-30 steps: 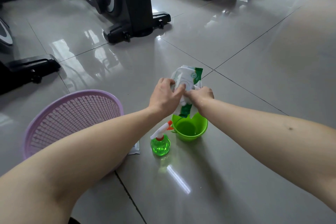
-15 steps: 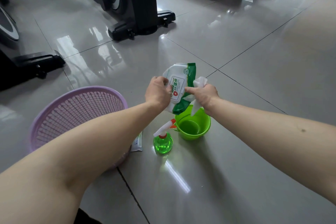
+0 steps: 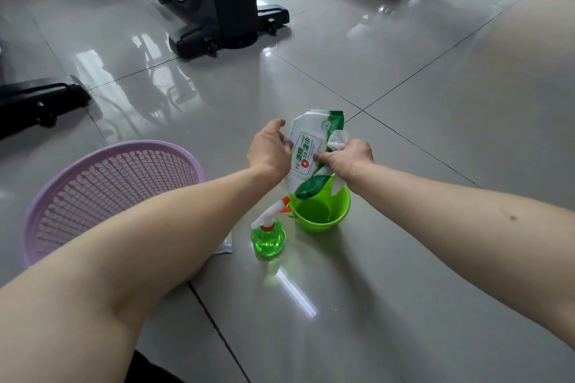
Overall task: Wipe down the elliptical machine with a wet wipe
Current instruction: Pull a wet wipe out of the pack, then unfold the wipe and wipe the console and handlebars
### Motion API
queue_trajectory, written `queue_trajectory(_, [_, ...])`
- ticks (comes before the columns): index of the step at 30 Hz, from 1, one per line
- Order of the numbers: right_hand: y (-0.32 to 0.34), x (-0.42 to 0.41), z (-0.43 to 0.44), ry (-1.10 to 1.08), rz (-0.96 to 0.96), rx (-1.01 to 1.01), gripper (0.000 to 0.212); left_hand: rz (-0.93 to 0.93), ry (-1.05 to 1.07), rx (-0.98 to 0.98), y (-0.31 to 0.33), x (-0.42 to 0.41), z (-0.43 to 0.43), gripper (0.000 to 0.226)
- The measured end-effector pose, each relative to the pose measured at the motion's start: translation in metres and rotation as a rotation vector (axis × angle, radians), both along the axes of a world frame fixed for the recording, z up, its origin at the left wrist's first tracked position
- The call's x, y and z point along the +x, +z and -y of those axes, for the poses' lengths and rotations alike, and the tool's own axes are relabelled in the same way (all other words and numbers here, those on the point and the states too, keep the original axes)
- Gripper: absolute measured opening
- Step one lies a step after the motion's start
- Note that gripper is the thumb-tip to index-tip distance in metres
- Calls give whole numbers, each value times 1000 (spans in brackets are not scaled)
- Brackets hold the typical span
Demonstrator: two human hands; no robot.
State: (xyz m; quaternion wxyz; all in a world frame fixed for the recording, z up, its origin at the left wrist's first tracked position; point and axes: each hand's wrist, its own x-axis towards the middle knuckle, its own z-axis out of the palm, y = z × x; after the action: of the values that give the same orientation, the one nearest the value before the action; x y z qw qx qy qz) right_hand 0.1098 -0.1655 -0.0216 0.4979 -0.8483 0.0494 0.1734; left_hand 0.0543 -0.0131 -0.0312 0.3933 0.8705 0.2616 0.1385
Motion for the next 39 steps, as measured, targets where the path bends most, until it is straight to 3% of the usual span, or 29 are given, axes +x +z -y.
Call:
queue_trajectory(5, [0, 5, 16, -17, 39, -45, 31, -41, -44, -9, -13, 14, 7, 49])
queue_trajectory(9, [-9, 14, 31, 71, 64, -151, 21, -146, -103, -3, -25, 23, 13, 16])
queue_trajectory(15, [-28, 18, 53, 121, -53, -323, 39, -288, -171, 104, -49, 36, 17, 12])
queue_trajectory(19, [-43, 20, 57, 191, -123, -390, 34, -379, -198, 211, -68, 41, 18, 7])
queue_trajectory(23, [-55, 24, 57, 193, -200, -423, 36, -436, -217, 245, -76, 48, 18, 52])
queue_trajectory(26, [-53, 24, 57, 93, -281, -393, 64, -357, -185, 223, -63, 48, 16, 51])
queue_trajectory(29, [-28, 17, 60, 20, -360, -316, 76, -427, -237, 132, -31, 31, 24, 41])
queue_trajectory(35, [115, -25, 39, -36, -474, -127, 30, -594, -320, -436, 94, -25, 40, 21])
queue_trajectory(39, [253, -60, 15, -5, -565, 16, 32, -600, -275, -616, 231, -67, 31, 13])
